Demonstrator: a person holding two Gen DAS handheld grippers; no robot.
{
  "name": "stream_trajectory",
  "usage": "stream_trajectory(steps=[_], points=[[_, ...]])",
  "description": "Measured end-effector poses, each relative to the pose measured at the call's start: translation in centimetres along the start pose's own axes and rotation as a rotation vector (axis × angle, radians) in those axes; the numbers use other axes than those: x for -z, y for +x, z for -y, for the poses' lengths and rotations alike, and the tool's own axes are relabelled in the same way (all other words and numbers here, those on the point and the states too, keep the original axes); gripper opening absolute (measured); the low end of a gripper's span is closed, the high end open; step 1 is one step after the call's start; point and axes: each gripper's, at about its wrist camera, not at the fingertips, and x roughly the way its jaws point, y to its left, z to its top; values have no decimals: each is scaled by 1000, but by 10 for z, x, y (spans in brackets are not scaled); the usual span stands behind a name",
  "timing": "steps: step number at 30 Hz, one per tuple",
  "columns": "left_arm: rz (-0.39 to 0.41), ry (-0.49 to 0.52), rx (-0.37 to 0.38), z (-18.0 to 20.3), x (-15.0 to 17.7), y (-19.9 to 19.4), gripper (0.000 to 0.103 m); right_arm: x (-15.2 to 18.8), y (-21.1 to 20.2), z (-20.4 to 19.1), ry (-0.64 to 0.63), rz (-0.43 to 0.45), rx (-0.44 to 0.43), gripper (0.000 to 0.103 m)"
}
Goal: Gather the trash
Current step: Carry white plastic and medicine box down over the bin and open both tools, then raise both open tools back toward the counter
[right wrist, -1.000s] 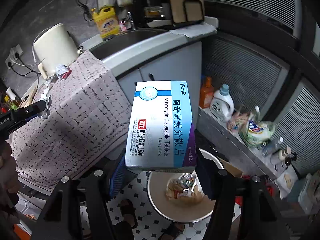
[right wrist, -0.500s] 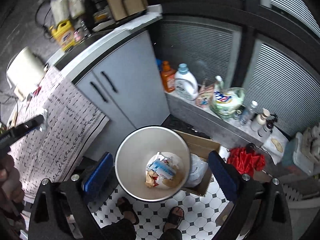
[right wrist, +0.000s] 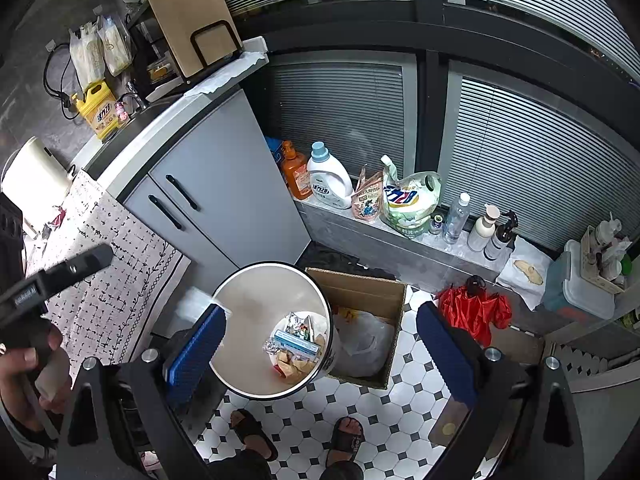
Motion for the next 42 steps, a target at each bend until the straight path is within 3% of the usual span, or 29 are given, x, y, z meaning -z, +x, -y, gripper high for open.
stream_trajectory(steps=[11, 29, 42], points=[[114, -92, -134, -50, -9, -61, 94, -15, 16, -46, -71, -6, -72, 95], [291, -283, -344, -184, 8, -201, 95, -49, 40, -238, -294, 7, -287, 95], [393, -389, -411, -271, 19, -272, 95, -50, 48, -368, -420, 2, -363, 95]])
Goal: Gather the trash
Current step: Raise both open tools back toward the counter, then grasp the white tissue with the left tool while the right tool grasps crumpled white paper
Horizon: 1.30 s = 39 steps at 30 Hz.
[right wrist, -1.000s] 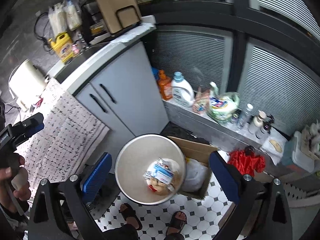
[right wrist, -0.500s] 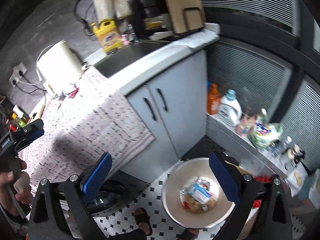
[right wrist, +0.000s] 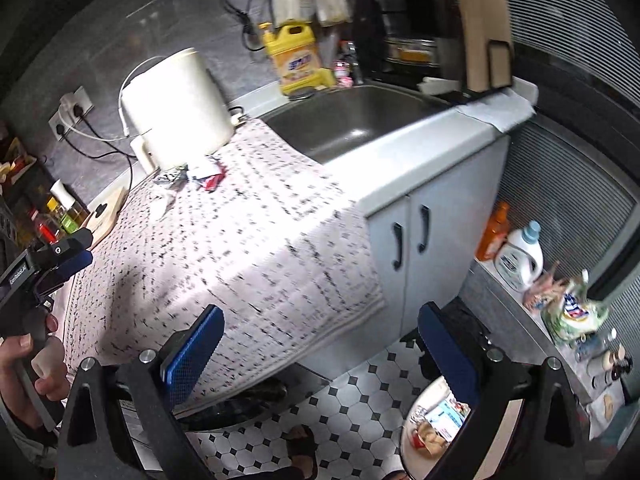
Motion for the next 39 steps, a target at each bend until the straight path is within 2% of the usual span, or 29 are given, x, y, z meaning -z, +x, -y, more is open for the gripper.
stream_trajectory(steps=[9, 16, 24, 33, 36, 37, 38, 39], points=[[38, -55, -15, -57, -26, 1, 95, -25, 29, -48, -39, -5, -2, 95], [37, -68, 2, -90, -52, 20, 95, -42, 50, -77, -35, 1, 17, 95], [6, -32, 40, -116, -90, 61, 93, -50, 73, -98, 8, 11, 70, 95], [-83, -11, 34, -137, -119, 130, 79, -70, 99, -121, 35, 36, 124, 94], [-113, -24, 33, -142, -122, 151, 64, -74, 106, -130, 32, 30, 130, 94], [-129, -31, 34, -144, -122, 158, 48, -76, 108, -133, 26, 29, 131, 94], [-150, -42, 34, -146, -121, 165, 19, -78, 110, -136, 17, 29, 131, 94], [-178, -56, 32, -149, -119, 172, 6, -79, 113, -139, 10, 28, 132, 94]])
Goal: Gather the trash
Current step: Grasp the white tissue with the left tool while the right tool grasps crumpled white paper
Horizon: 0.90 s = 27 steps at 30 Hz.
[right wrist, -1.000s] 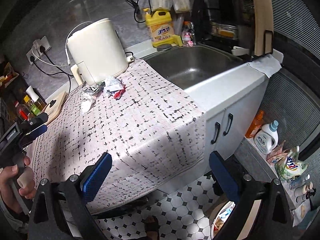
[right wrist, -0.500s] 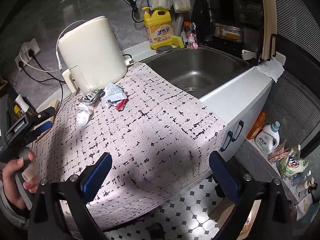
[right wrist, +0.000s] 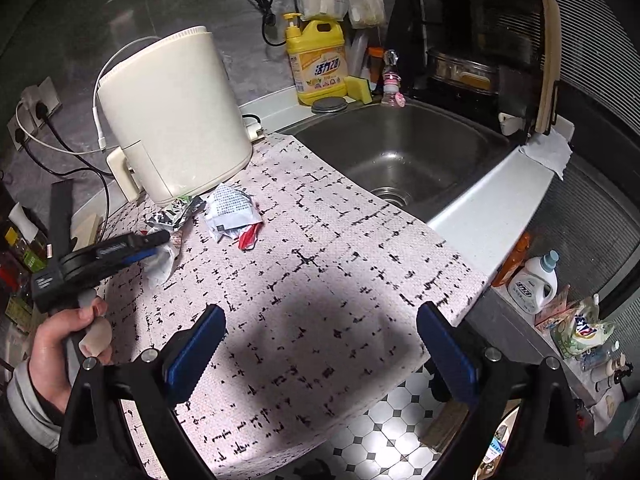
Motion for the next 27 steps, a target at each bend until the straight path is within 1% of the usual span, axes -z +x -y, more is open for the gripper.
stream_trajectory(steps=[1, 4, 7, 10, 16, 19, 22, 26, 27], points=[[-9, -7, -4, -2, 1, 2, 2, -1, 2, -2, -4, -2, 0, 94], [25, 9, -8, -3, 8, -9, 2, -7, 13, -10, -3, -8, -19, 94], [44, -14, 12, -10, 15, -24, 2, -15, 25, -22, -18, -10, -44, 94], [69, -44, 10, -24, 21, -44, 2, -25, 41, -37, -43, -14, -78, 94], [134, -61, -44, -54, 30, -84, 2, -44, 73, -61, -72, -22, -120, 94], [152, -95, -73, -70, 36, -97, 2, -54, 92, -73, -78, -21, -135, 94], [163, -133, -90, -81, 41, -107, 2, -62, 109, -84, -89, -17, -122, 93], [190, -149, -110, -83, 44, -119, 2, -69, 127, -87, -94, -23, -95, 92], [195, -153, -114, -83, 45, -122, 2, -70, 130, -87, -96, -30, -100, 86]])
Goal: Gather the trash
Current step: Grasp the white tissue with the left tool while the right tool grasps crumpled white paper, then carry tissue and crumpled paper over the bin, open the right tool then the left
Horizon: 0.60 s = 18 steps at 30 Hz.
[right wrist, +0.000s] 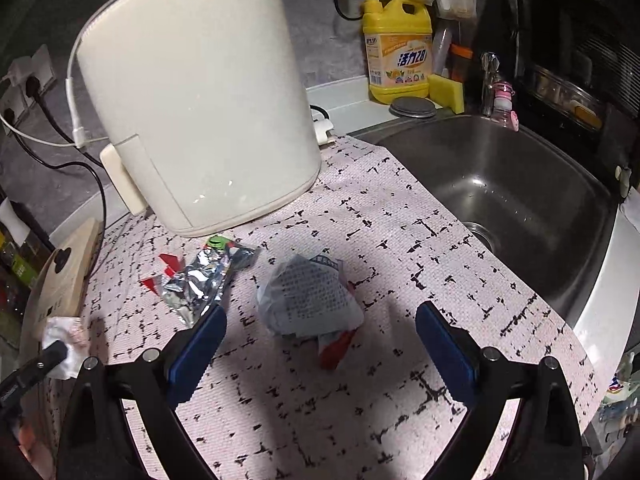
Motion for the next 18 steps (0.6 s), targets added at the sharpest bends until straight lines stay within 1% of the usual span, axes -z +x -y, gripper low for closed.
stream_trajectory(steps=[1, 2, 3, 4, 7, 10, 13, 18], points=[[4, -6, -4, -1, 0, -3, 2, 0, 4, 2, -1, -19, -33, 41], [8, -9, -6, -1, 1, -5, 2, 1, 9, 3, 0, -64, -68, 8], [12, -11, -7, 0, 2, -9, 2, 2, 8, 4, 8, -73, -77, 6], [17, -13, -7, 1, 2, -12, 2, 4, 2, 4, 6, -62, -77, 3], [28, -14, -2, 10, 4, -17, 2, 13, -19, 1, -30, -47, -106, 3], [31, -2, 11, 24, 8, -19, 2, 24, -42, 8, -36, -38, -130, 3], [31, 18, 35, 45, 13, -22, 2, 33, -67, 24, -12, -21, -150, 3], [16, 63, 86, 89, 28, -21, 2, 51, -107, 61, 30, 2, -141, 3]])
